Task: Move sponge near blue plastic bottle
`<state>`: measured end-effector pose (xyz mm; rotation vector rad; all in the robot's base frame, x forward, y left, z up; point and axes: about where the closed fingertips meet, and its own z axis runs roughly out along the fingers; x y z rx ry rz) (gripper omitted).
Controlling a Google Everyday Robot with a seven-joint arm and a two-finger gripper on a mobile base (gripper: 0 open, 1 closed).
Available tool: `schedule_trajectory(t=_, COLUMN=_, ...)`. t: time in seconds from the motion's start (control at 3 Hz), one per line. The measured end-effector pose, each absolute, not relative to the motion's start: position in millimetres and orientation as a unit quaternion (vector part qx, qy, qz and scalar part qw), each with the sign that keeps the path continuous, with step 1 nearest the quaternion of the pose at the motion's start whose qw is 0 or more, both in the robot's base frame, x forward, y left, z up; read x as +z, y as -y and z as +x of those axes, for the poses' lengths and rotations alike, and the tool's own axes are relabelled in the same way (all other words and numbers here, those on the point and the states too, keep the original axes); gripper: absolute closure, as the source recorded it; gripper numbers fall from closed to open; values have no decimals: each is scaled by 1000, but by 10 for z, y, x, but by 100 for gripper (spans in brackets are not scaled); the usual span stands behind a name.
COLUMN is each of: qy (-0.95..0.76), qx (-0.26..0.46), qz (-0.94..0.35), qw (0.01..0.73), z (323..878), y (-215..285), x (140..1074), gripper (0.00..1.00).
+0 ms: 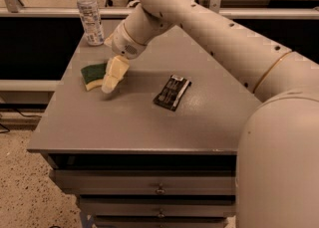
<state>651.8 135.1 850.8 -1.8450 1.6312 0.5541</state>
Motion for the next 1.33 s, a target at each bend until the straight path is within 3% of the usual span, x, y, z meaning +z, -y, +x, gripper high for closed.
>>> schedule_trajectory(t=0.33, qy=-624, qx=208, qz=-694, qw=293, z=6553, y=-1333, x=8353, gripper=0)
schedule_trajectory(t=1.33, qy=-622, qx=212, qz=-696, qw=289, z=6534, y=-1384, x=8309, gripper=64)
